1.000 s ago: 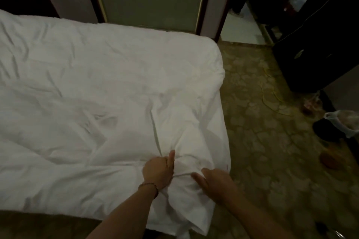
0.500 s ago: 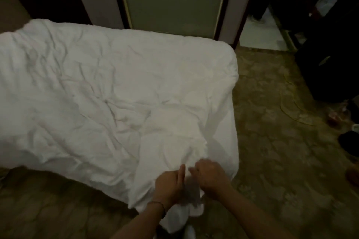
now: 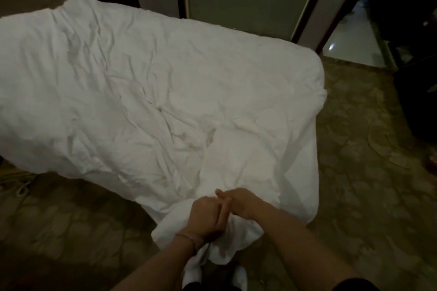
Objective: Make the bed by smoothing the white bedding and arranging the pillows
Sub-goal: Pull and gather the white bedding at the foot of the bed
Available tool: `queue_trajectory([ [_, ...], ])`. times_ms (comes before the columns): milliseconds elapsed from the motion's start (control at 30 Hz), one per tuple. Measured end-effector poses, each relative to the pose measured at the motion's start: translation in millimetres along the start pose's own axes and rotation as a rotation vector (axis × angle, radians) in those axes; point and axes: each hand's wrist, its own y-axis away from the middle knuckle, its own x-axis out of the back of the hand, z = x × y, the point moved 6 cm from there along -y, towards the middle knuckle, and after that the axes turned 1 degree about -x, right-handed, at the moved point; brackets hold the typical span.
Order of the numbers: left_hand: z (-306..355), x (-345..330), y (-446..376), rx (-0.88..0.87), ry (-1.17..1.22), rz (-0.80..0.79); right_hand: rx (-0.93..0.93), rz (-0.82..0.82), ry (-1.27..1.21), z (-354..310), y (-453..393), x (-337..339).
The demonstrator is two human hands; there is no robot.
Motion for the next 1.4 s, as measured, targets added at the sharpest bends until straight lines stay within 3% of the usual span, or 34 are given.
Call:
queue_trajectory([
  [67, -4, 1, -3, -0.015, 0.042, 0.006, -0.048, 0.017, 0.077, -5, 2, 1],
  [167, -17, -2, -1, 0.103, 0.192, -0.031, 0.084, 0.110, 0.387, -14, 12, 9],
  [300, -36, 3, -5, 0.307, 0.299, 0.042, 0.073, 0.381, 0.344, -7, 38, 34],
  [433, -42, 5, -18, 0.468, 0.216, 0.131, 0.018, 0.423, 0.390, 19, 76, 48],
  [500, -51, -11, -15, 0.705, 0.164, 0.052, 0.004, 0.438, 0.383, 34, 102, 49],
  [567, -42, -40, -9, 0.896, 0.440, -0.058, -0.012, 0.466, 0.353, 45, 128, 48],
  [633, -14, -69, -7, 0.959, 0.792, -0.120, -0.022, 0.506, 0.350, 61, 147, 42],
  [700, 14, -89, -10, 0.972, 0.951, -0.129, -0.095, 0.503, 0.315, 86, 166, 31],
  [800, 47, -113, -9, 0.930, 0.914, -0.140, -0.151, 0.528, 0.215, 122, 205, 17],
  [933, 106, -133, -11, 0.702, 0.738, -0.134, -0.218, 0.487, 0.176, 163, 246, -2],
  [1067, 169, -147, -17, 0.515, 0.605, -0.095, -0.224, 0.584, 0.042, 210, 279, -29],
  [1200, 256, -164, -25, 0.242, 0.498, -0.166, -0.178, 0.611, -0.137, 251, 310, -62],
  [1400, 369, -225, -5, -0.119, 0.375, -0.380, -0.266, 0.661, -0.087, 315, 364, -125],
])
